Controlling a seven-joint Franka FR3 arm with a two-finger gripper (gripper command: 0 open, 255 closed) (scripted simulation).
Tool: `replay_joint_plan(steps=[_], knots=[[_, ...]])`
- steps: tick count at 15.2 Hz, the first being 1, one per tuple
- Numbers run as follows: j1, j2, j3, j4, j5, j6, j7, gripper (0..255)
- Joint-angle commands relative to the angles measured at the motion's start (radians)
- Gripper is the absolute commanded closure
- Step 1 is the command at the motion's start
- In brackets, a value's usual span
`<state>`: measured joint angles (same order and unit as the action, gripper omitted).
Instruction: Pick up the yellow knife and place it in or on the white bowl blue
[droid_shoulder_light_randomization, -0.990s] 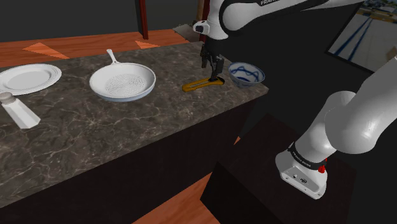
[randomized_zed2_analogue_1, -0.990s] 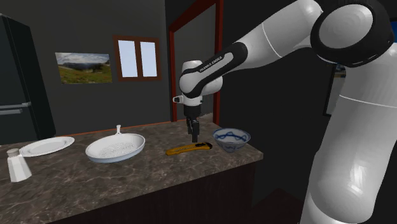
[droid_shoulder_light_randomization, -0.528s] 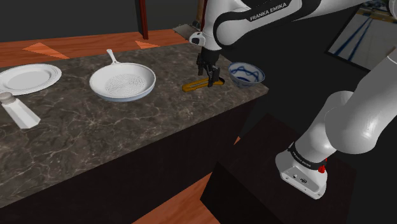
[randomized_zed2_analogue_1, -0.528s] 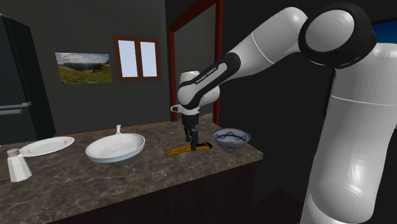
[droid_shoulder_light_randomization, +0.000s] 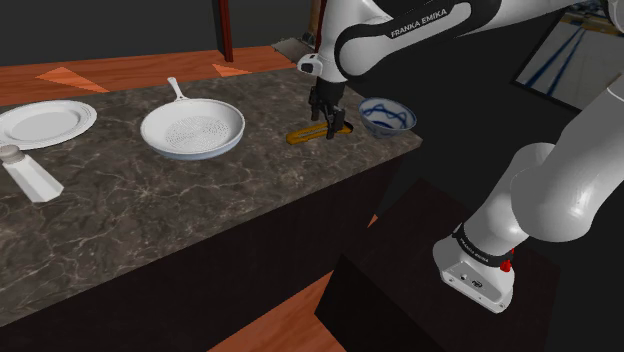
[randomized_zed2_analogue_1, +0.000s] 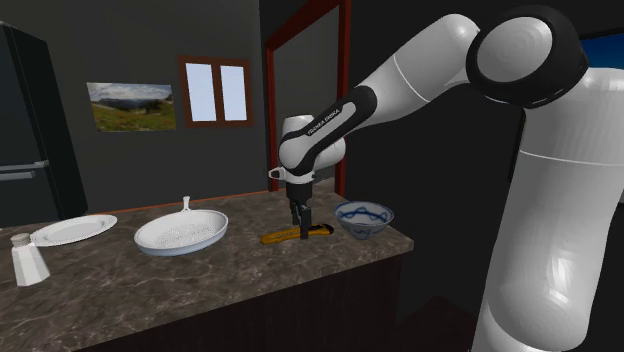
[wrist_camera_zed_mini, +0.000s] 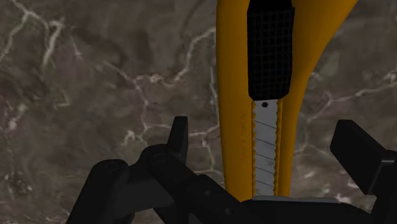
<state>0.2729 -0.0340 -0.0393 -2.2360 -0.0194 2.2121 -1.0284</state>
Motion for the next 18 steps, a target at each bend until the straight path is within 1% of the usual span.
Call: replay_joint_plan(steps=[1, 10, 18], knots=[[0.0, 0.0, 0.0, 0.0, 0.0, 0.0, 0.0, 255], [0.0, 0.0, 0.0, 0.0, 0.0, 0.0, 0.0, 255], [0.0, -0.047, 0.001, 0.06, -0.001, -0.107, 0.0, 255]])
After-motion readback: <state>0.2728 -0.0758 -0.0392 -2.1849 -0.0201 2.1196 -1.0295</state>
